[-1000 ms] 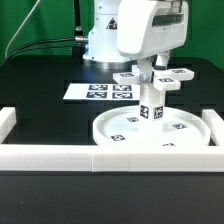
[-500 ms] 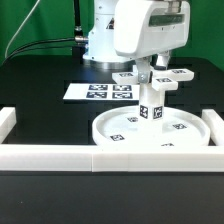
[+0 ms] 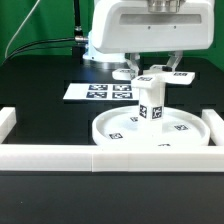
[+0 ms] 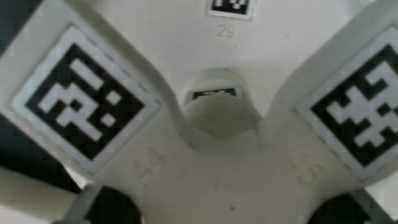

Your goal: Assemble round table

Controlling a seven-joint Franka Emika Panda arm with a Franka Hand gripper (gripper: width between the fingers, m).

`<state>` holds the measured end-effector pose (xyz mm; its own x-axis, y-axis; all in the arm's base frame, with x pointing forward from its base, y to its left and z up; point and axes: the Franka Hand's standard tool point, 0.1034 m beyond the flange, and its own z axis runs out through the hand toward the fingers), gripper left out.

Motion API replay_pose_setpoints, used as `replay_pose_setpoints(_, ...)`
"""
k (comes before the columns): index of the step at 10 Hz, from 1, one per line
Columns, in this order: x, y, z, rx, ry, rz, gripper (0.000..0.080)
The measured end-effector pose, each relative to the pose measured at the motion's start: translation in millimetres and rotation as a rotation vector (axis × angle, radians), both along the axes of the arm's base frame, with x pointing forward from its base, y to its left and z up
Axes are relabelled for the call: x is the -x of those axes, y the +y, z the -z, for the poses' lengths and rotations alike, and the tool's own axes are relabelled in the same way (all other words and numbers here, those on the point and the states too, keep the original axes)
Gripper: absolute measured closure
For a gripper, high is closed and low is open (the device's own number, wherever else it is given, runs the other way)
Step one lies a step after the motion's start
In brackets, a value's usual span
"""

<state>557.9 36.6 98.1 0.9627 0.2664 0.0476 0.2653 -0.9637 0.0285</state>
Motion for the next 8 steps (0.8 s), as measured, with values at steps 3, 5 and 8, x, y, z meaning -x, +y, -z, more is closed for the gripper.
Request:
replay_pose_setpoints(3,0.1,2.3,0.3,-0.022,-0.007,0.276,0.0357)
replay_pose_setpoints(5,-0.3,2.5,0.2,-0.030,-0.013,0.447,0.0357)
replay_pose_setpoints(8,-1.5,1.9,-0.6,-0.040,-0.017,0.600,0.0357)
